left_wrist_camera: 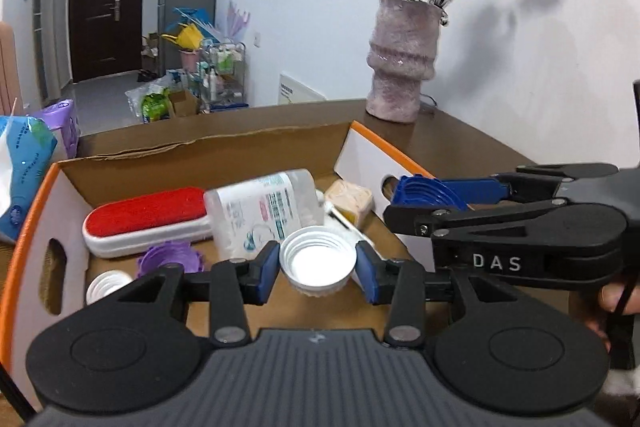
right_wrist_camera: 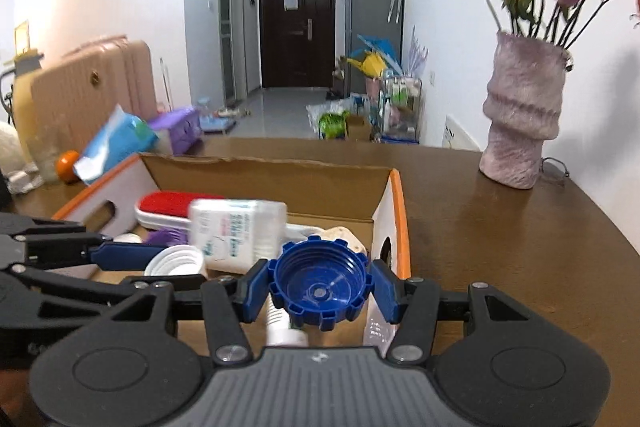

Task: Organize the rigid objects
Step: 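Carry the white cap and blue cap into the box and open both grippers, then withdraw both grippers from the box back over the table, then grasp the white cap with the left gripper while the right grasps the green spray bottle, then carry the white cap and green spray bottle into the box and open both grippers, then withdraw both grippers from the box back over the table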

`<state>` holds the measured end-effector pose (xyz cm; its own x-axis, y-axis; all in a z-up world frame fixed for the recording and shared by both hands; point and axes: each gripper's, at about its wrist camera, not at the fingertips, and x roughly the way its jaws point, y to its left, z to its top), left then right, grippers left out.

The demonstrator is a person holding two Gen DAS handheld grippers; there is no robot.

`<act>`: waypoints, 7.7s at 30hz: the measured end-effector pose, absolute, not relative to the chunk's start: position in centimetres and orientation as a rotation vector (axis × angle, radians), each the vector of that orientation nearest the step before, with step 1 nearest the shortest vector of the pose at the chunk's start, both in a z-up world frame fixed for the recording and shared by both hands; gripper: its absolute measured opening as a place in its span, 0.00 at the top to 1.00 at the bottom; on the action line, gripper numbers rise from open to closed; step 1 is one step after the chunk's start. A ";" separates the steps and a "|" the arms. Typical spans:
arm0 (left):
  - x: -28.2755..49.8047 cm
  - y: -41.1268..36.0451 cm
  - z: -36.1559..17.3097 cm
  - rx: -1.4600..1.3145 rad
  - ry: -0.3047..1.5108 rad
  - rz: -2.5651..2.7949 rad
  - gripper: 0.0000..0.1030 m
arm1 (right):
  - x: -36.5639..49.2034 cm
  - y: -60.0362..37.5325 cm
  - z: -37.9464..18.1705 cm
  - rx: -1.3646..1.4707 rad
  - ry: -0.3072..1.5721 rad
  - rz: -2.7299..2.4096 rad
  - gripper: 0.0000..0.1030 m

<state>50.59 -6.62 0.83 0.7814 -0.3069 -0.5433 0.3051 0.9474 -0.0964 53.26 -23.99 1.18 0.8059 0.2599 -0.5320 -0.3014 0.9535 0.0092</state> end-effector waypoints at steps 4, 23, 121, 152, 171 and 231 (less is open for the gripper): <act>52.2 -5.9 0.4 -0.031 0.600 -0.362 0.40 | 54.5 -25.2 0.7 0.000 0.543 0.322 0.44; 50.4 -1.3 4.8 0.032 0.531 -0.149 0.28 | 53.1 -24.9 4.7 -0.034 0.523 0.339 0.29; 40.3 -3.6 -2.5 0.037 0.681 -0.299 0.40 | 45.0 -21.0 -1.6 -0.441 0.593 0.704 0.35; 26.0 -1.4 -0.7 -0.016 0.563 -0.059 0.61 | 32.1 -23.4 -3.2 -0.073 0.678 0.656 0.71; 15.7 1.3 2.6 -0.085 0.432 -0.039 0.61 | 22.3 -21.8 0.1 -0.119 0.594 0.627 0.71; 45.0 6.4 6.0 -0.014 0.496 -0.130 0.20 | 54.9 -17.5 6.2 -0.230 0.679 0.675 0.32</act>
<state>45.00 6.39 5.97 0.8712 -0.1275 -0.4740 0.1209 0.9917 -0.0446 54.95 -17.45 6.23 0.5775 0.4990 -0.6461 -0.6428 0.7658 0.0169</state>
